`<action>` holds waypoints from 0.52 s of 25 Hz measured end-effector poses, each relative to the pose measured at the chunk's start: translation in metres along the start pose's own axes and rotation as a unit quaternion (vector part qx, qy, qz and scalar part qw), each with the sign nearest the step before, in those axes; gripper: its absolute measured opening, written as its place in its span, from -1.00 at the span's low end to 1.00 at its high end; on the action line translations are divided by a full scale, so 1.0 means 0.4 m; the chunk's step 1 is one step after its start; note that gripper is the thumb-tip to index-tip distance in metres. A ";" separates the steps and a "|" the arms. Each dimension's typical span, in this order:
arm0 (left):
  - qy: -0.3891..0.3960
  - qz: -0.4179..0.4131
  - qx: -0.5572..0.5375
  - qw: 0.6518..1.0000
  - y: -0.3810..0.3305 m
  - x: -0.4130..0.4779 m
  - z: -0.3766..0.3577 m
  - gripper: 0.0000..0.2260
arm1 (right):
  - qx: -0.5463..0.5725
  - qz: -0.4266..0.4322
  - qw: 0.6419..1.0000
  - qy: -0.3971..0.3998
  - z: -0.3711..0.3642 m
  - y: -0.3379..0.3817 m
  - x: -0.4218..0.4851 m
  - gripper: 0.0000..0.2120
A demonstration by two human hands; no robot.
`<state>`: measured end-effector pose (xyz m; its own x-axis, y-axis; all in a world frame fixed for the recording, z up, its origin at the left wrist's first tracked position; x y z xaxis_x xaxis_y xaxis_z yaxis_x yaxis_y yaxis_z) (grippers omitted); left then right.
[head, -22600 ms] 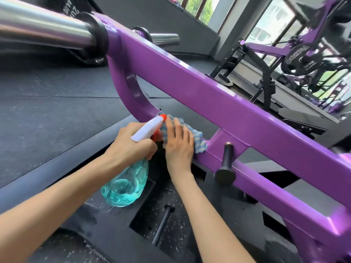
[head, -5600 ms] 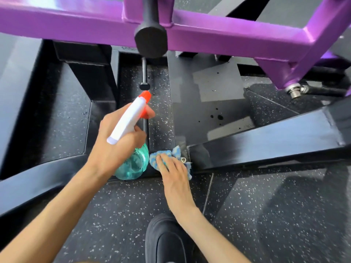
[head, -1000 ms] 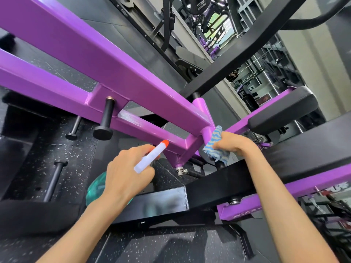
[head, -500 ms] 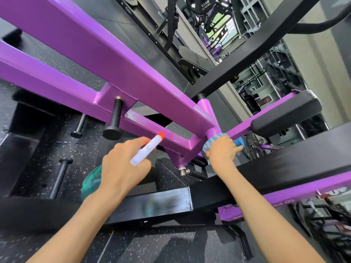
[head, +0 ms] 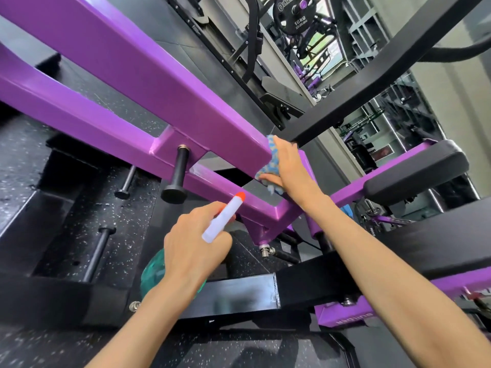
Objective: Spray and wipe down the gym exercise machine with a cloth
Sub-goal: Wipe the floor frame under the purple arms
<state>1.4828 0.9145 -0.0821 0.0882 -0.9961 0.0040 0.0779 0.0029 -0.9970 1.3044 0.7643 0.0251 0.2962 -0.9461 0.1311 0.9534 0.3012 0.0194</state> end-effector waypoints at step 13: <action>0.006 -0.025 0.094 0.995 0.019 0.012 -0.001 -0.53 | -0.078 -0.065 0.994 -0.038 -0.015 -0.083 -0.052 -0.17</action>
<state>1.4833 0.9096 -0.0897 0.0678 -0.9963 0.0522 0.2659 -0.0324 -0.9635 1.2669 0.7730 0.0159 0.1705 -0.9621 0.2129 0.9824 0.1494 -0.1119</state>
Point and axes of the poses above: each hand's wrist, its own x-axis towards the middle knuckle, its own z-axis out of the back of the hand, y = z × x, the point moved 5 cm from there along x, towards the middle knuckle, and after that the axes turned 2 degrees about -z, right-handed, at the moved point
